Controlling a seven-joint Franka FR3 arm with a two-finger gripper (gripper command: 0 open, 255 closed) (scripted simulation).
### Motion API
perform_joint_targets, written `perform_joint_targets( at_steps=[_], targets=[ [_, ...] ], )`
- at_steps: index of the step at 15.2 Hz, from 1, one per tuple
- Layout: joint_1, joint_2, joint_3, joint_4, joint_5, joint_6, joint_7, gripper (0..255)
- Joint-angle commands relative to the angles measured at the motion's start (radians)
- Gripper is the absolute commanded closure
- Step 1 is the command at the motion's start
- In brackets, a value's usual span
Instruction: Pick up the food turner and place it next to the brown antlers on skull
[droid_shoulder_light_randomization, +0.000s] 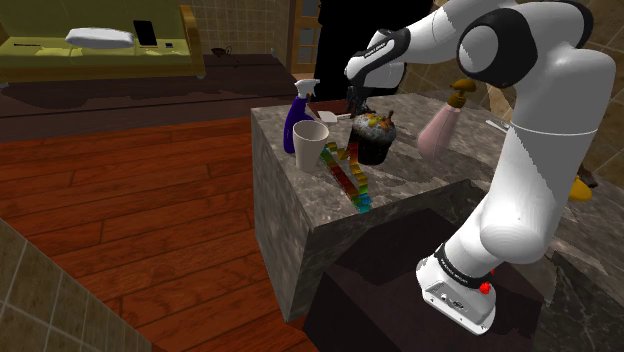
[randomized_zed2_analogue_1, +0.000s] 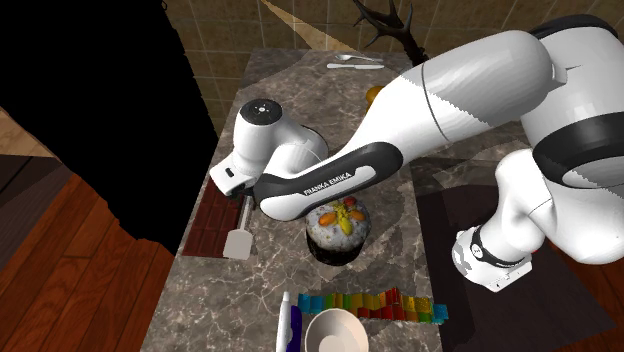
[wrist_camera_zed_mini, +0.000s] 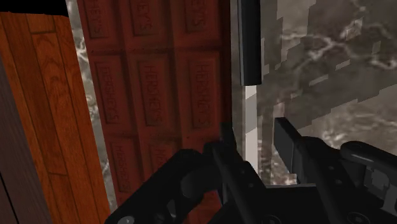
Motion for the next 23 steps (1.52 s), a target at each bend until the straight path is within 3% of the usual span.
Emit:
perform_joint_targets(
  at_steps=[1,8,23],
  targets=[
    [0.000,0.000,0.000,0.000,0.000,0.000,0.000,255],
    [0.000,0.000,0.000,0.000,0.000,0.000,0.000,255],
    [0.037,-0.111,-0.048,0.070,-0.100,-0.167,0.066,255]
  ],
)
